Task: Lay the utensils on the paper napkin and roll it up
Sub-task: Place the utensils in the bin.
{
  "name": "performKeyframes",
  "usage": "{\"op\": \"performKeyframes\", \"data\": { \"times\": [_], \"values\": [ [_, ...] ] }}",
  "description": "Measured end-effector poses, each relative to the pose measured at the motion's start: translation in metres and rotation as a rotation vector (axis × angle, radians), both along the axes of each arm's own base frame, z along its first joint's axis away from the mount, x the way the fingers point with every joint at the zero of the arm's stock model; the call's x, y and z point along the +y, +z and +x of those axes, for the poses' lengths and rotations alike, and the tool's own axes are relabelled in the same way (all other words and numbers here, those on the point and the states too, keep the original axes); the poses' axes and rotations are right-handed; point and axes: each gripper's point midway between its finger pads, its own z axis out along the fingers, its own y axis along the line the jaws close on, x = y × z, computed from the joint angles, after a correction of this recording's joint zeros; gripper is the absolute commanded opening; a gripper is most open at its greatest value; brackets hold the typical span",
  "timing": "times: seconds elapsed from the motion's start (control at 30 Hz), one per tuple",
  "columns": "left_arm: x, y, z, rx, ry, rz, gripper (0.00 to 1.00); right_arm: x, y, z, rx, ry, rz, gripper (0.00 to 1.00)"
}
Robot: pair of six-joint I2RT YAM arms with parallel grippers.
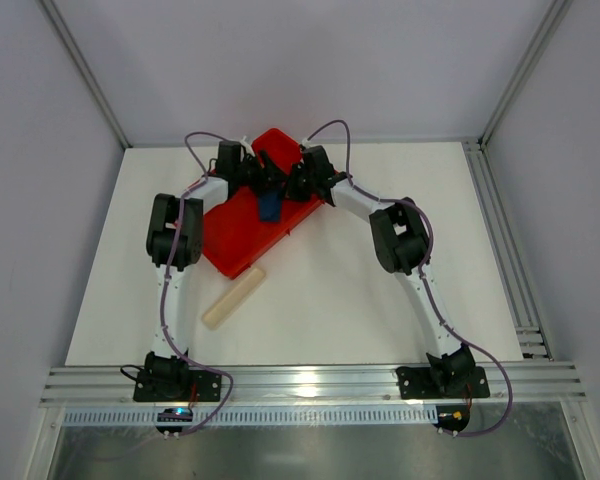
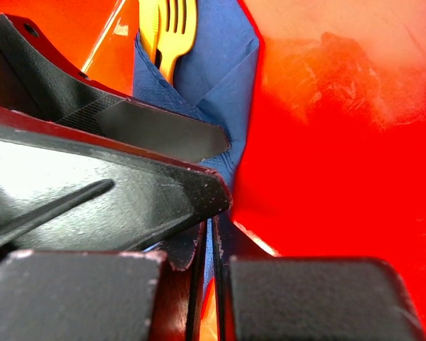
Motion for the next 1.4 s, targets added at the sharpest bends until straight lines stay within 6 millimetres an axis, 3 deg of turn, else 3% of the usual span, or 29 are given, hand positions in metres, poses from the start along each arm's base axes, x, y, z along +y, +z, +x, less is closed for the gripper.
{"op": "performKeyframes", "data": {
  "times": [0.3, 0.6, 0.7, 0.9, 1.03, 1.4],
  "values": [
    [-0.005, 0.019, 0.004, -0.015, -0.018, -0.012, 0.63, -0.001, 0.0, 0.001, 0.001, -0.002, 0.0, 0.06],
    [0.004, 0.021, -0.001, 0.016, 0.019, 0.034, 0.63, -0.001, 0.0, 0.001, 0.002, -0.001, 0.005, 0.08],
    [0.011, 0.04, -0.002, -0.009, 0.056, 0.071, 0.64, -0.001, 0.001, 0.002, -0.005, 0.003, 0.019, 0.09],
    [0.021, 0.105, -0.004, -0.124, 0.097, 0.085, 0.65, -0.002, 0.001, 0.003, -0.013, 0.005, 0.056, 0.1],
    [0.026, 0.135, -0.009, -0.17, 0.11, 0.095, 0.65, -0.002, 0.003, 0.003, -0.018, 0.011, 0.072, 0.12],
    [0.043, 0.155, -0.042, -0.151, 0.129, 0.172, 0.65, -0.01, 0.029, 0.004, -0.038, -0.01, 0.105, 0.12]
  ]
}}
